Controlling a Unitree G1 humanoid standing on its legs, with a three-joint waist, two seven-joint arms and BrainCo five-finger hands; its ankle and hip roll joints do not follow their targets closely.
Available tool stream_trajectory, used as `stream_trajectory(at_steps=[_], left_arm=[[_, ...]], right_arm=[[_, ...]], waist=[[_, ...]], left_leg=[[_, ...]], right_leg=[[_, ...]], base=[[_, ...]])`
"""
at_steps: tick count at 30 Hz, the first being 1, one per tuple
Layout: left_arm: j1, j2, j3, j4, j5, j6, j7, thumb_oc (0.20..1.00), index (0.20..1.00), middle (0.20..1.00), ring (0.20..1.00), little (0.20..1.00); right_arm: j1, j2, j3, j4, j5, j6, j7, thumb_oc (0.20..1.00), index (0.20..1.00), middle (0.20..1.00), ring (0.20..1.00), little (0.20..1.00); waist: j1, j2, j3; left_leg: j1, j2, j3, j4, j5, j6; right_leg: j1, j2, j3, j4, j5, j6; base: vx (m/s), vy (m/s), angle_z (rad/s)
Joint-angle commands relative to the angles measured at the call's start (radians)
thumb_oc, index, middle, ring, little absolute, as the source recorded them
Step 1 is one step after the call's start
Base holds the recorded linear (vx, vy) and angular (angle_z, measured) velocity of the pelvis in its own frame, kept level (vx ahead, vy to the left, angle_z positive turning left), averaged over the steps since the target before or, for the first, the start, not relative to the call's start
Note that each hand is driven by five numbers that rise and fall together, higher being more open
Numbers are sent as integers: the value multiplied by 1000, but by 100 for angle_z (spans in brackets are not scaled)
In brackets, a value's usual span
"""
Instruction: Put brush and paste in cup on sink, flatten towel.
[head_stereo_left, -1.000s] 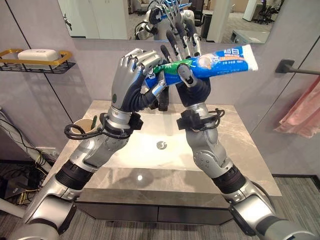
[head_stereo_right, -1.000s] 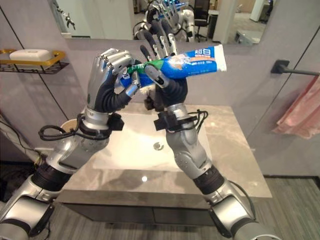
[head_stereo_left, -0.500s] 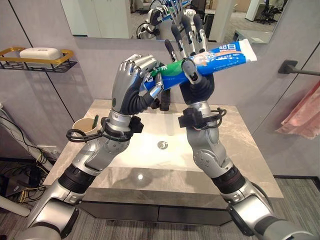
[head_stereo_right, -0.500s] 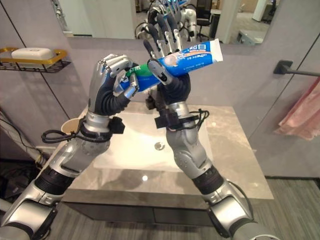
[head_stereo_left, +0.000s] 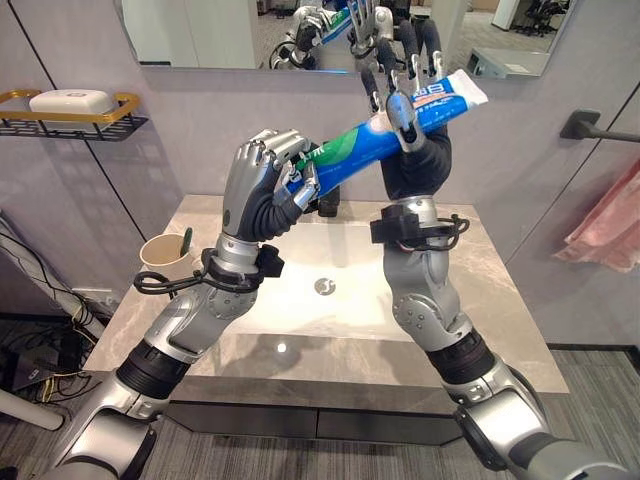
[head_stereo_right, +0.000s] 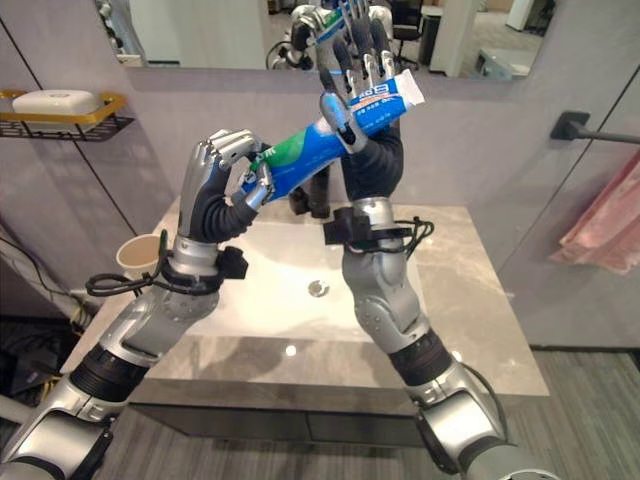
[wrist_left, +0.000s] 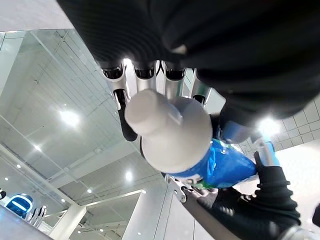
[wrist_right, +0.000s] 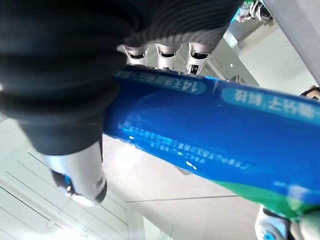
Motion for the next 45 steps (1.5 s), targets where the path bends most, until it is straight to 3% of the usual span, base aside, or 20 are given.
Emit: stream_trajectory(at_steps=[1,2,3,10,11,12,19,25,27,34,36,37,39,45], left_arm=[[-54,19,39,14,-41,-15,15,200,200,200,200,200],[-53,17,38,13,-43,-15,15,200,200,200,200,200],[-52,14,37,14,-44,-13,16,200,200,200,200,200],[-67,-1,25,10,-48,-8,18,200,200,200,200,200],[-68,-6,25,7,-49,-3,18,677,677,677,677,677],[-67,-8,29,6,-50,0,19,1000,1000,1000,1000,1000],[-15,2,84,-61,-30,7,43,1000,1000,1000,1000,1000],[97,26,194,-173,-46,-9,55,1000,1000,1000,1000,1000],[208,63,288,-252,-55,-23,60,1000,1000,1000,1000,1000],[387,112,463,-321,-71,-55,116,1000,1000,1000,1000,1000],[447,51,493,-359,-270,-133,101,1000,1000,1000,1000,1000],[512,22,557,-330,-342,-129,106,1000,1000,1000,1000,1000],[591,27,623,-286,-354,-114,94,1000,1000,1000,1000,1000],[699,-9,730,-82,-467,-88,60,1000,1000,1000,1000,1000]], right_arm=[[-60,14,-73,-72,-28,-64,-14,445,445,445,445,445],[-58,14,-72,-72,-27,-62,-17,238,238,238,238,238],[-55,16,-68,-71,-27,-59,-15,200,200,200,200,200],[-40,26,-69,-71,-32,-57,-35,200,200,200,200,200],[-38,32,-78,-68,-32,-58,-44,200,200,200,200,200],[-37,33,-83,-65,-36,-59,-50,200,200,200,200,200],[-41,41,-141,-57,-124,-75,-125,200,200,200,200,200],[-56,35,-186,-56,-161,-88,-168,200,200,200,200,200],[-84,14,-203,-49,-164,-97,-177,200,200,200,200,200],[-115,-21,-206,-43,-166,-101,-172,200,200,200,200,200],[-113,-51,-225,-61,-173,-93,-165,200,200,200,200,200],[-86,-83,-235,-79,-172,-99,-149,200,200,200,200,200],[-54,-137,-273,-112,-174,-102,-136,200,200,200,200,200],[-3,-160,-355,-148,-110,-130,-102,200,200,200,200,200]], waist=[[4,-45,-20],[5,-46,-20],[4,-46,-21],[3,-48,-20],[4,-49,-21],[4,-50,-21],[19,-50,-21],[44,-55,-16],[71,-60,-12],[130,-77,2],[153,-86,18],[180,-100,33],[204,-114,47],[263,-149,71]], left_leg=[[23,-25,4,4,-22,17],[24,-25,4,4,-22,17],[24,-25,3,4,-23,17],[22,-27,2,4,-22,19],[22,-26,1,4,-23,19],[22,-26,0,4,-23,19],[25,-26,-12,4,-24,19],[23,-28,-27,4,-23,18],[16,-31,-40,4,-19,17],[-2,-39,-77,4,-10,16],[-22,-44,-102,4,2,16],[-42,-48,-123,4,8,16],[-51,-56,-150,4,5,16],[-94,-76,-191,4,19,23]], right_leg=[[44,-68,23,1,56,81],[44,-68,23,1,57,81],[44,-68,23,1,56,81],[45,-68,22,3,57,80],[46,-68,21,2,57,81],[46,-68,21,2,56,80],[57,-68,6,4,51,78],[66,-69,-9,4,46,74],[71,-72,-23,4,44,72],[81,-79,-63,6,38,65],[80,-82,-84,7,36,63],[80,-86,-107,9,36,62],[92,-90,-140,8,28,65],[88,-101,-185,3,40,71]], base=[[0,0,0],[0,0,0],[0,0,0],[0,0,0],[0,0,0],[0,0,0],[0,0,1],[-4,2,3],[-18,10,14],[-19,-1,24],[-69,-13,29],[-58,-10,48],[-7,-8,48],[-3,10,36]])
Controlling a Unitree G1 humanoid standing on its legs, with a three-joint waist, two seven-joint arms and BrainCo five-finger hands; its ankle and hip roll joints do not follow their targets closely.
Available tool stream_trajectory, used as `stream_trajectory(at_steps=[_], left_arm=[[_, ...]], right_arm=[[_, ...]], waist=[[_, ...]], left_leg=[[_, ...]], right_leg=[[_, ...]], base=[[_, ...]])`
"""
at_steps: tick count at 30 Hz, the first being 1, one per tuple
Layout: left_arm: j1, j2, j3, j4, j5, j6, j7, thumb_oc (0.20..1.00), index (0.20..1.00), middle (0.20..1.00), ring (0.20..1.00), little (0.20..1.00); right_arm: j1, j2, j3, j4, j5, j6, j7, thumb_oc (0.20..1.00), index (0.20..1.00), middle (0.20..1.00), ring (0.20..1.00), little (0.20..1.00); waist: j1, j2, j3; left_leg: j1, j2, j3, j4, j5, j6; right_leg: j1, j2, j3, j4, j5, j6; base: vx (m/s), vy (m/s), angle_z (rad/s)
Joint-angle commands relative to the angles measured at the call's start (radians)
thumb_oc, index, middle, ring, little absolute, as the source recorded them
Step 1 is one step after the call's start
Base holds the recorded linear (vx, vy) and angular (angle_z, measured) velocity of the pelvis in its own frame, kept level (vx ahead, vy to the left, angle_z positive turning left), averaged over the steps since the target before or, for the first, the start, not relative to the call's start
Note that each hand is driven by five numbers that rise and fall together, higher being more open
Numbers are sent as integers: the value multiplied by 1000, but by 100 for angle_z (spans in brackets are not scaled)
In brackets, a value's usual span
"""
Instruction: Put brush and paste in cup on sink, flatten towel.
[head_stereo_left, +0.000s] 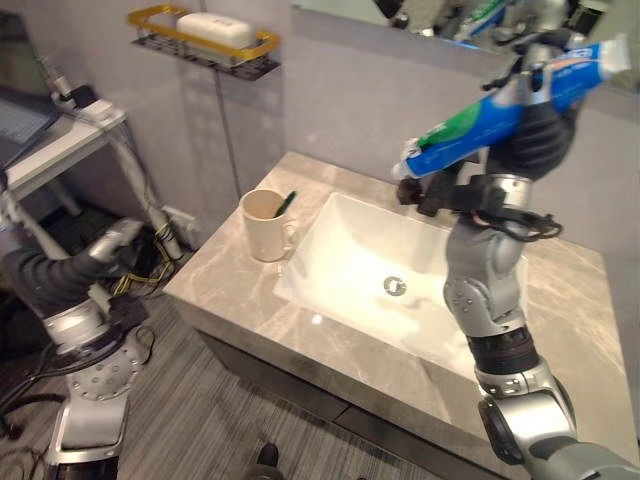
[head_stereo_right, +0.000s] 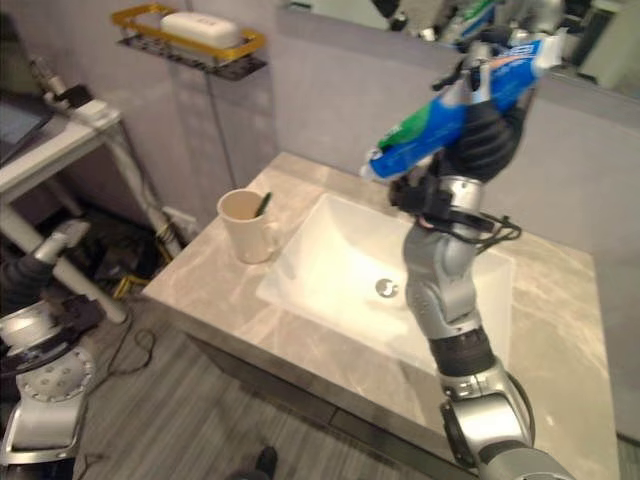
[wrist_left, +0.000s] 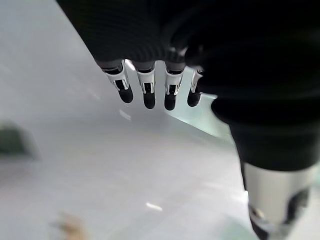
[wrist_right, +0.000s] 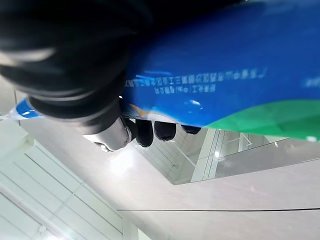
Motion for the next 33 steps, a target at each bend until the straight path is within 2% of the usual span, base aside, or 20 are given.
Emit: stream_trajectory(at_steps=[1,6,10,11,12,13,15,19,21,22,25,33], left_arm=[[66,54,57,112,-58,0,-26,1000,1000,1000,1000,1000],[113,44,61,282,-75,54,-65,1000,1000,1000,1000,1000],[126,46,-20,552,-68,142,-143,1000,1000,1000,1000,1000],[121,47,-22,557,-69,139,-142,1000,1000,1000,1000,1000],[113,36,-89,726,-64,180,-182,1000,1000,1000,1000,1000],[111,29,-114,780,-69,185,-196,1000,1000,1000,1000,1000],[75,-13,-191,1014,-87,216,-245,1000,1000,1000,1000,1000],[51,-70,-308,1234,-42,241,-305,1000,1000,1000,1000,1000],[43,-89,-316,1289,-51,246,-317,1000,1000,1000,1000,1000],[33,-126,-338,1386,-72,260,-344,1000,1000,1000,1000,1000],[19,-171,-379,1498,-36,281,-384,1000,1000,1000,1000,1000],[14,-181,-411,1504,-7,269,-403,1000,1000,1000,1000,1000]], right_arm=[[-40,-37,-49,-103,22,-75,52,200,200,200,200,200],[-50,-33,-35,-103,50,-64,85,200,200,200,200,200],[-76,-11,5,-88,74,-50,115,200,200,200,200,200],[-77,-13,4,-88,74,-50,115,200,200,200,200,200],[-107,20,40,-72,86,-40,124,200,200,200,200,200],[-124,29,56,-58,88,-37,124,200,200,200,200,200],[-168,62,104,-22,88,-28,125,200,200,200,200,200],[-229,79,153,39,55,-9,119,200,200,200,200,200],[-237,84,163,49,51,-6,120,200,200,200,200,200],[-254,99,183,72,55,-4,122,200,200,200,200,200],[-277,112,196,120,55,4,133,200,200,200,200,200],[-279,92,229,197,34,41,148,200,200,200,200,200]], waist=[[45,-63,-22],[66,-76,-15],[74,-81,4],[76,-82,5],[73,-82,13],[74,-82,13],[68,-79,17],[60,-74,14],[58,-72,12],[56,-69,10],[58,-64,5],[68,-59,6]], left_leg=[[-10,-44,26,2,-3,29],[-9,-50,38,2,-9,39],[-3,-48,55,2,-15,47],[-7,-49,56,2,-10,48],[-7,-50,67,2,-9,55],[-8,-50,71,2,-9,57],[-6,-50,84,2,-9,63],[-8,-53,96,2,-12,71],[-8,-54,98,2,-13,73],[-7,-57,101,2,-14,76],[-8,-65,98,2,-17,79],[-13,-77,86,2,-17,80]], right_leg=[[50,-80,34,3,93,61],[49,-86,39,3,98,65],[45,-89,50,7,104,68],[41,-89,50,6,108,68],[31,-91,64,11,115,69],[28,-92,69,11,116,68],[18,-93,83,19,122,69],[1,-97,102,28,134,72],[0,-98,105,29,138,72],[-4,-101,108,32,147,74],[0,-107,103,34,158,77],[3,-118,88,38,178,85]], base=[[33,33,19],[24,36,3],[3,41,-2],[-34,52,-3],[-36,56,-6],[-24,76,-18],[-1,63,-32],[7,55,-18],[18,49,1],[22,48,-2],[31,52,-2],[2,4,0]])
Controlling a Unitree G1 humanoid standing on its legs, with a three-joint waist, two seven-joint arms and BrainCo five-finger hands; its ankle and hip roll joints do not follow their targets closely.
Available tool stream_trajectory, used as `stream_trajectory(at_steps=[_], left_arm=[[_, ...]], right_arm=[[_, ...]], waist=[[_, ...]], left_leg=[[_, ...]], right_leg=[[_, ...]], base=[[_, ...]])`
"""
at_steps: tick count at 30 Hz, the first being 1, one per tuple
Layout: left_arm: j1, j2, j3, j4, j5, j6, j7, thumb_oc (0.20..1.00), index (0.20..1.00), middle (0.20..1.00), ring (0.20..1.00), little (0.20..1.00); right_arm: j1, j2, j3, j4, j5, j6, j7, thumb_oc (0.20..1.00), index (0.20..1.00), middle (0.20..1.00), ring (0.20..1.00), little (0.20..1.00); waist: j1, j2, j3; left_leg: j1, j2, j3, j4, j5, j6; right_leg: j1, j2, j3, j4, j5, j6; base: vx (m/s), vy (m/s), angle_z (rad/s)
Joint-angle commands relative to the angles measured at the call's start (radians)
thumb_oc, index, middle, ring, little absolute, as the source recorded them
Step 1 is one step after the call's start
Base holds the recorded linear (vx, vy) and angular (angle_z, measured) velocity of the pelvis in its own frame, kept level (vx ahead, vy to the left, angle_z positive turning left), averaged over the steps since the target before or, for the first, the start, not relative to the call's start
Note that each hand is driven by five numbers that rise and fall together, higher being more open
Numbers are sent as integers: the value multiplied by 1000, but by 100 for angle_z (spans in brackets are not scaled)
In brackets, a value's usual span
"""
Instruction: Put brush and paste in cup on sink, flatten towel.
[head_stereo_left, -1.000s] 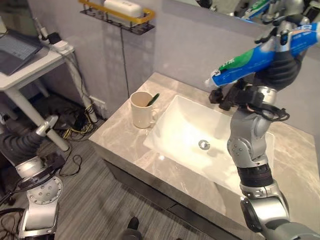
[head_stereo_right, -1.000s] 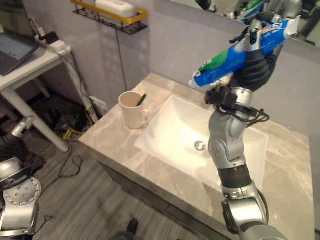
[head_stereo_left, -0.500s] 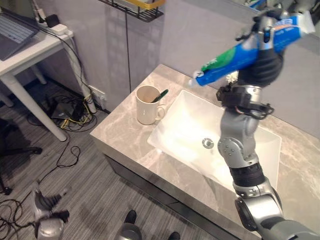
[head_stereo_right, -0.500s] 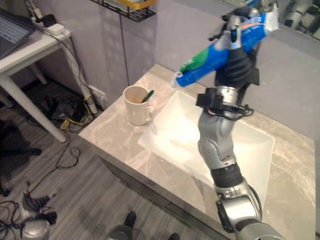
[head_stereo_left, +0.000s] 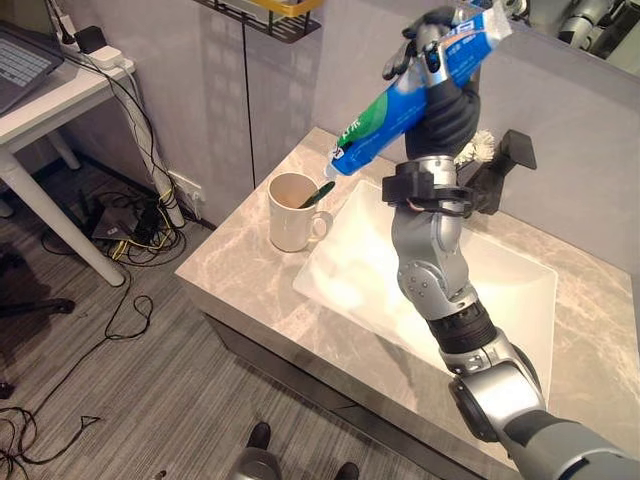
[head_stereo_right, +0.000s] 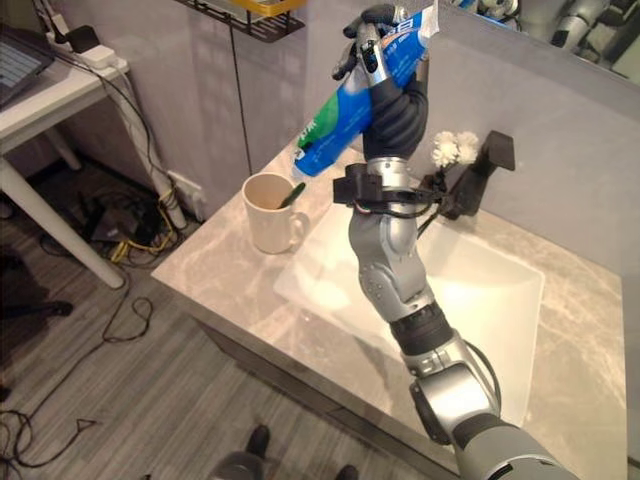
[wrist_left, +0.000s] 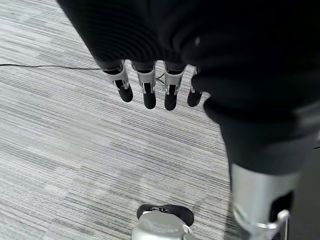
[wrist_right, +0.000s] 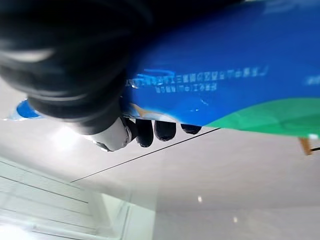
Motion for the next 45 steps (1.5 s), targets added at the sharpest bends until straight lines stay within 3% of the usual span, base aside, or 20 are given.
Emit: stream_trajectory(at_steps=[1,9,24,39,45], left_arm=[[-14,18,-37,61,22,-12,0,1000,1000,1000,1000,1000],[-40,28,-40,53,-1,-20,22,1000,1000,1000,1000,1000],[-34,16,-93,66,36,-13,-4,1000,1000,1000,1000,1000],[-61,30,-115,46,41,-27,7,1000,1000,1000,1000,1000],[-75,30,-122,42,39,-31,16,1000,1000,1000,1000,1000]], right_arm=[[-105,-45,17,29,-47,-12,33,200,200,200,200,200],[-100,-38,40,131,-63,14,34,200,200,200,200,200],[-163,-20,58,142,-126,27,26,200,200,200,200,200],[-212,-52,71,290,-363,78,-64,200,200,200,200,200],[-213,-49,79,308,-372,86,-63,200,200,200,200,200]], waist=[[26,10,-39],[45,12,-54],[76,-7,-56],[96,-14,-22],[95,-11,-9]], left_leg=[[-8,-44,24,2,-1,61],[-7,-50,1,2,-1,59],[-18,-54,-14,2,-1,56],[-57,-62,-35,2,10,57],[-66,-65,-37,2,13,58]], right_leg=[[38,-82,31,37,167,70],[56,-85,9,30,178,76],[62,-83,-6,19,188,79],[43,-84,-24,16,191,82],[33,-89,-25,23,197,83]], base=[[0,0,0],[5,10,6],[-2,1,2],[-11,2,5],[-15,5,9]])
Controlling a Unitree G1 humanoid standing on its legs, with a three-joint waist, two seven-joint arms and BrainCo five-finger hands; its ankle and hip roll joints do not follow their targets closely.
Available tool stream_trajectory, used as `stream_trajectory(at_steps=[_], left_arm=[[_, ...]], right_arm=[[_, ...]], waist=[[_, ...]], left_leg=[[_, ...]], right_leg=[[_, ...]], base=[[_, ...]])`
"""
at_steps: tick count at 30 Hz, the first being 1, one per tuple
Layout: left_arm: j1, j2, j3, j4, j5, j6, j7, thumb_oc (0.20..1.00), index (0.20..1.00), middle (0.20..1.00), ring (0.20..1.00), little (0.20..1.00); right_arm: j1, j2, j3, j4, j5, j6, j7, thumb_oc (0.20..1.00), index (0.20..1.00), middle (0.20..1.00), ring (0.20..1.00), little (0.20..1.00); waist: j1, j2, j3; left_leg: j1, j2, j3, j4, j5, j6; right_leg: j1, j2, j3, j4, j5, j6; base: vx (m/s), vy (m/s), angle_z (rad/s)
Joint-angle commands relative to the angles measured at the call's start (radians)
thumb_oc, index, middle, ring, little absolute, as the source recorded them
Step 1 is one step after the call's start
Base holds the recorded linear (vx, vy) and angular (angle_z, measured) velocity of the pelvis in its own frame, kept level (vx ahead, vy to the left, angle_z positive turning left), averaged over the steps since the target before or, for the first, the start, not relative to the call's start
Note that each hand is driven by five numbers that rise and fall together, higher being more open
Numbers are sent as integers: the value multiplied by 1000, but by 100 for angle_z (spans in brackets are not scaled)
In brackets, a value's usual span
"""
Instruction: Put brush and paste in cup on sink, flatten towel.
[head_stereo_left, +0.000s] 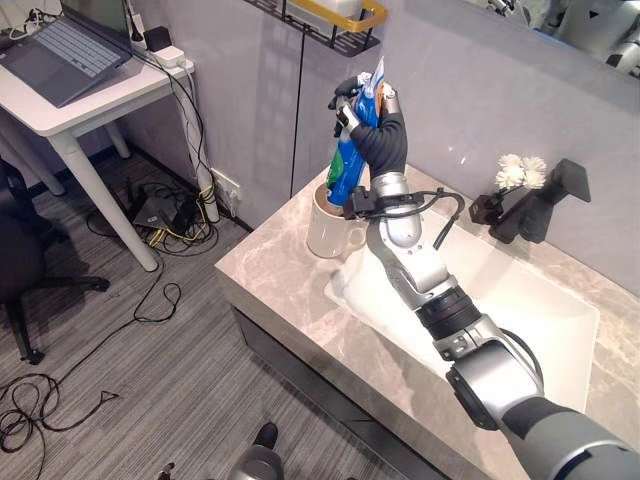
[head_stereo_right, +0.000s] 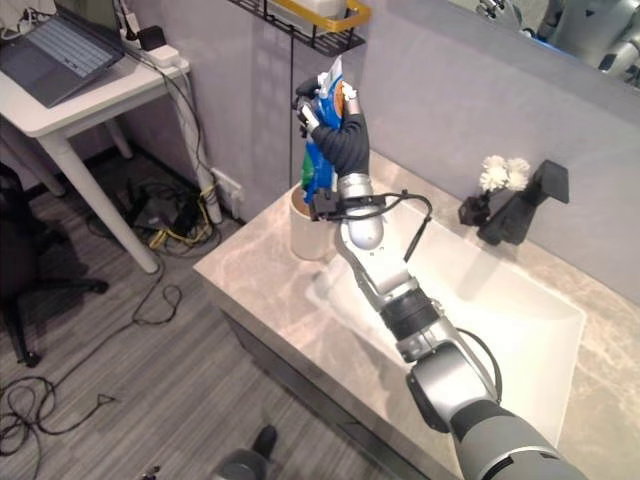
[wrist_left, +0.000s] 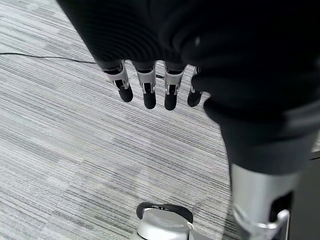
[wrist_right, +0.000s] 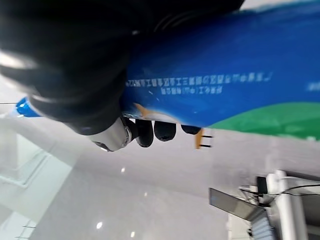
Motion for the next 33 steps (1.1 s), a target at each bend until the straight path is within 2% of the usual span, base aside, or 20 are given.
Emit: stream_trajectory(at_steps=[1,16,17,18,20,21,33], left_arm=[[-45,26,-48,42,12,-23,16,1000,1000,1000,1000,1000],[-59,2,-56,33,10,-19,20,1000,1000,1000,1000,1000],[-59,2,-56,33,10,-19,20,1000,1000,1000,1000,1000],[-58,0,-55,34,11,-18,19,1000,1000,1000,1000,1000],[-58,-2,-54,35,11,-18,18,1000,1000,1000,1000,1000],[-60,-6,-54,40,13,-18,17,1000,1000,1000,1000,1000],[-66,-27,-57,72,41,-1,14,1000,1000,1000,1000,1000]], right_arm=[[-130,-43,-1,-5,-26,-33,-11,200,200,200,200,200],[-56,-48,44,-90,-10,-45,48,200,200,200,200,200],[-56,-49,45,-90,-9,-45,48,219,219,219,219,219],[-50,-50,46,-99,-6,-45,52,460,460,460,460,460],[-46,-53,49,-104,-12,-45,51,595,595,595,595,595],[-32,-56,53,-128,-30,-49,49,1000,1000,1000,1000,1000],[12,-66,21,-218,-71,-41,28,1000,1000,1000,1000,1000]], waist=[[33,10,17],[10,28,10],[10,28,10],[8,29,8],[6,29,6],[2,33,2],[-19,53,-37]], left_leg=[[18,-32,36,-43,21,47],[36,-41,43,-43,14,55],[36,-41,43,-43,14,55],[37,-40,44,-43,13,55],[38,-40,46,-43,13,54],[42,-38,47,-43,13,53],[79,-24,61,-43,6,41]], right_leg=[[54,-60,52,23,206,64],[57,-76,53,53,213,68],[57,-75,53,52,213,68],[59,-76,53,53,213,68],[59,-76,53,53,214,68],[60,-76,53,53,213,69],[90,-70,58,53,185,63]], base=[[-6,6,5],[-1,2,0],[0,0,0],[0,0,0],[0,0,0],[0,0,0],[9,-11,-4]])
